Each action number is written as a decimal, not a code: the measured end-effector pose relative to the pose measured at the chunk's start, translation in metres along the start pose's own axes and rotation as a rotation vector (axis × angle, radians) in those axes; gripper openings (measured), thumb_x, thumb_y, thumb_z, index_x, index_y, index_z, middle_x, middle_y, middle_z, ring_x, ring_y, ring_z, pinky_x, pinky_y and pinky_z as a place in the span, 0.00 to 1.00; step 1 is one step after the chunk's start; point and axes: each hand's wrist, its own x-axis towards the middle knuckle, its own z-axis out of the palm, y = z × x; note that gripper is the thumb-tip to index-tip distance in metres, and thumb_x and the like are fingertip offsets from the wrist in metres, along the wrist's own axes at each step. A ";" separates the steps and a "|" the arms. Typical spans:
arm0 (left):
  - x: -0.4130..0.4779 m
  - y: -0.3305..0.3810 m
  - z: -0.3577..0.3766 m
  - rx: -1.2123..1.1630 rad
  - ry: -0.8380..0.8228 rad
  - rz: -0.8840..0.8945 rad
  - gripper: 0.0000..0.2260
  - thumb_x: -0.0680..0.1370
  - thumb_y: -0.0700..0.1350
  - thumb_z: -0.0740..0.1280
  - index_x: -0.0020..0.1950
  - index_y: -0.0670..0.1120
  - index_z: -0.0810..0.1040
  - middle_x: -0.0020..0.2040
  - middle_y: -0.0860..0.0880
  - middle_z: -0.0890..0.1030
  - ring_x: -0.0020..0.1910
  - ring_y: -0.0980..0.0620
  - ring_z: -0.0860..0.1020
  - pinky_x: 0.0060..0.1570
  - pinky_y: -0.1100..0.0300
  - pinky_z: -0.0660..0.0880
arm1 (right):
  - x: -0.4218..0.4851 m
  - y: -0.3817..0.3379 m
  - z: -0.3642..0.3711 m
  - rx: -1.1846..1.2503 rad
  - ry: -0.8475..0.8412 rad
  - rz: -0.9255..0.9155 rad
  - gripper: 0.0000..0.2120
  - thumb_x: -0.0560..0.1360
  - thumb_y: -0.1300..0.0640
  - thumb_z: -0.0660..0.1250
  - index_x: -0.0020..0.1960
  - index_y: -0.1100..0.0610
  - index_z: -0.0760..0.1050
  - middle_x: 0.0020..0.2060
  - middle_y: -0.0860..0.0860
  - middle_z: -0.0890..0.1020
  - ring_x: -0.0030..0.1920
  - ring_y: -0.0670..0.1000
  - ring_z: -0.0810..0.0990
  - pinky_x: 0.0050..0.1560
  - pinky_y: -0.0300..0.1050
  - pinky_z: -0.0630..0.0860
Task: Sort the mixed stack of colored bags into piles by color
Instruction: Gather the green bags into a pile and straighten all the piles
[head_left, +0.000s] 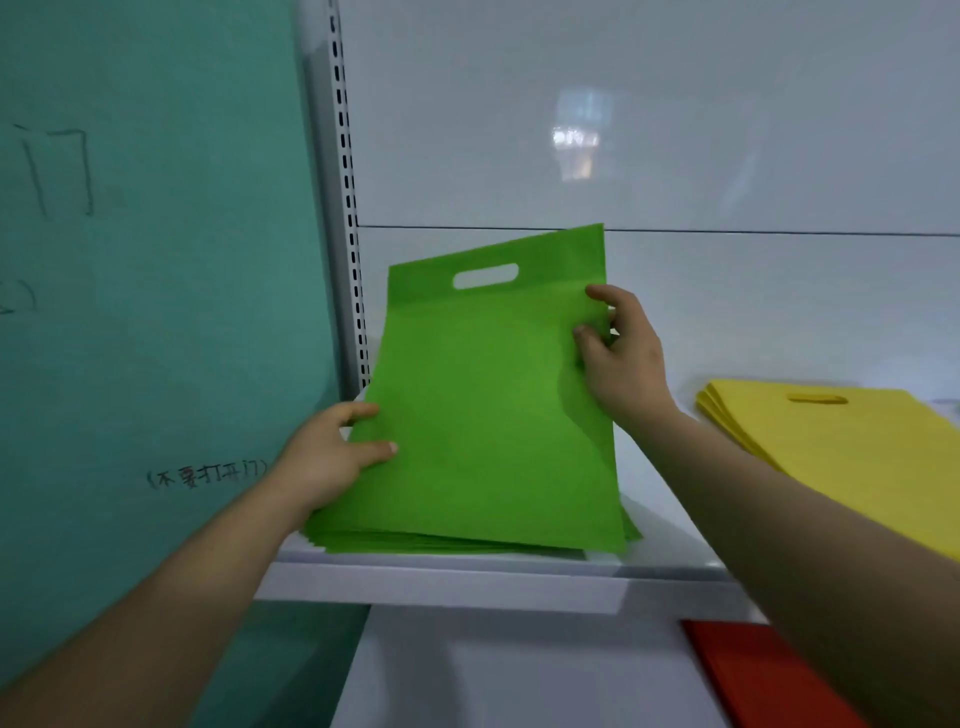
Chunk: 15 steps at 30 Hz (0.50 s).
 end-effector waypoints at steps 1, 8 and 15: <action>-0.002 0.004 -0.001 -0.042 0.032 0.047 0.24 0.72 0.41 0.73 0.67 0.50 0.73 0.70 0.44 0.70 0.68 0.46 0.69 0.67 0.53 0.64 | 0.002 -0.007 -0.006 0.012 0.028 0.001 0.17 0.77 0.61 0.64 0.64 0.49 0.71 0.40 0.41 0.72 0.34 0.42 0.71 0.37 0.36 0.69; -0.019 0.036 0.013 -0.271 -0.071 0.243 0.18 0.73 0.35 0.70 0.57 0.55 0.76 0.62 0.50 0.73 0.63 0.54 0.71 0.65 0.56 0.67 | 0.000 -0.034 -0.073 0.003 0.212 0.047 0.16 0.76 0.60 0.66 0.60 0.45 0.71 0.52 0.56 0.77 0.46 0.56 0.78 0.47 0.46 0.77; -0.049 0.094 0.086 -0.209 -0.158 0.411 0.22 0.73 0.35 0.70 0.65 0.50 0.75 0.59 0.47 0.79 0.51 0.48 0.79 0.56 0.51 0.76 | -0.045 -0.025 -0.185 -0.115 0.104 0.271 0.25 0.76 0.62 0.67 0.70 0.48 0.66 0.52 0.51 0.77 0.47 0.51 0.80 0.50 0.50 0.80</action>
